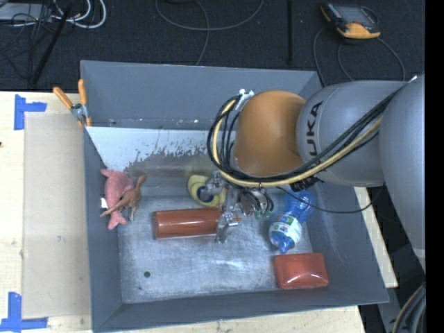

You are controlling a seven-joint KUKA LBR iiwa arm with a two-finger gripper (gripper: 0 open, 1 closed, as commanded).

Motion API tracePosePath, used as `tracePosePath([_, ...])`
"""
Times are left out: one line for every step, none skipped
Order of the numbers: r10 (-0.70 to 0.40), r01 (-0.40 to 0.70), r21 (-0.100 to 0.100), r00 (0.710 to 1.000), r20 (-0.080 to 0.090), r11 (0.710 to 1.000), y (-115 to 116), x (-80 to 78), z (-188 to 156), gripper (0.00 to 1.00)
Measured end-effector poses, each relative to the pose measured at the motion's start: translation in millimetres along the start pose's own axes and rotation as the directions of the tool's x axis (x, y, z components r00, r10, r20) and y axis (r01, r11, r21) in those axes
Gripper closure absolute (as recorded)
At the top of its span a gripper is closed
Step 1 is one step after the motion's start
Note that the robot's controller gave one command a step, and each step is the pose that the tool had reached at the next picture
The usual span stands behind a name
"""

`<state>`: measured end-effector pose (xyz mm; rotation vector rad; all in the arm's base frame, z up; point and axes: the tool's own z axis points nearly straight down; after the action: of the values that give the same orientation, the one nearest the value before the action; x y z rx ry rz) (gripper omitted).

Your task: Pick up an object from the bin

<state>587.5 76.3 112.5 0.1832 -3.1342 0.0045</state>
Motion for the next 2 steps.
tracePosePath([-0.078,0.078,-0.003,0.997,0.003,0.997,13,-11.5,5,0.0])
tracePosePath([-0.031,0.031,-0.004,0.999,0.007,1.0,24,-5.7,40,0.0])
